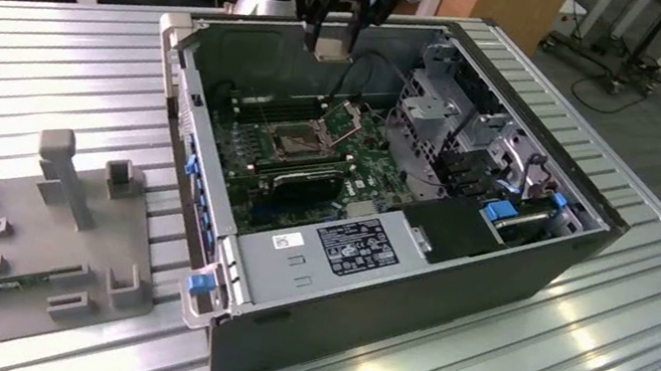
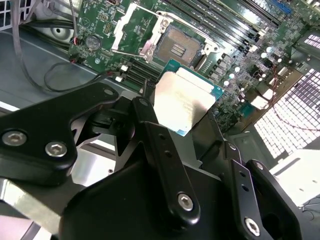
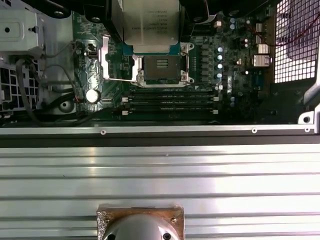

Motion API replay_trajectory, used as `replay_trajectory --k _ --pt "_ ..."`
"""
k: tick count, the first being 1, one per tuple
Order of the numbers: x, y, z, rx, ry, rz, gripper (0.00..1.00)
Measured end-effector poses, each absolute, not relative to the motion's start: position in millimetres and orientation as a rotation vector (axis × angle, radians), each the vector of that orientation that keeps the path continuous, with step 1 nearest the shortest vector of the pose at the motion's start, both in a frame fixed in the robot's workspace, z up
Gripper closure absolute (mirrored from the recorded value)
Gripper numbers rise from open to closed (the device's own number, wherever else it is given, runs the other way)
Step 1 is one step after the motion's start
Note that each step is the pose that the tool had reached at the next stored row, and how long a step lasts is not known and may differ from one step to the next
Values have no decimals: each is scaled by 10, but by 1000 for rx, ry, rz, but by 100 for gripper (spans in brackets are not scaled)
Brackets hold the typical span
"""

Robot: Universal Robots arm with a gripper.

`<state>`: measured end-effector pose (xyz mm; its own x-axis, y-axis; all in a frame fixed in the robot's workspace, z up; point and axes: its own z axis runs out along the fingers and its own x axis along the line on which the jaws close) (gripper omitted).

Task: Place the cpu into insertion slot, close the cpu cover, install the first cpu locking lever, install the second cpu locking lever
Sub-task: 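Place the cpu into insertion slot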

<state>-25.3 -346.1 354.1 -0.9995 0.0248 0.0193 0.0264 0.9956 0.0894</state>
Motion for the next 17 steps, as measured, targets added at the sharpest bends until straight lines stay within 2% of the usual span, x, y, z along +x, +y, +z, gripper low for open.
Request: replay_trajectory --k 17 --pt "-252 -3460 3505 -40 -3120 -140 46"
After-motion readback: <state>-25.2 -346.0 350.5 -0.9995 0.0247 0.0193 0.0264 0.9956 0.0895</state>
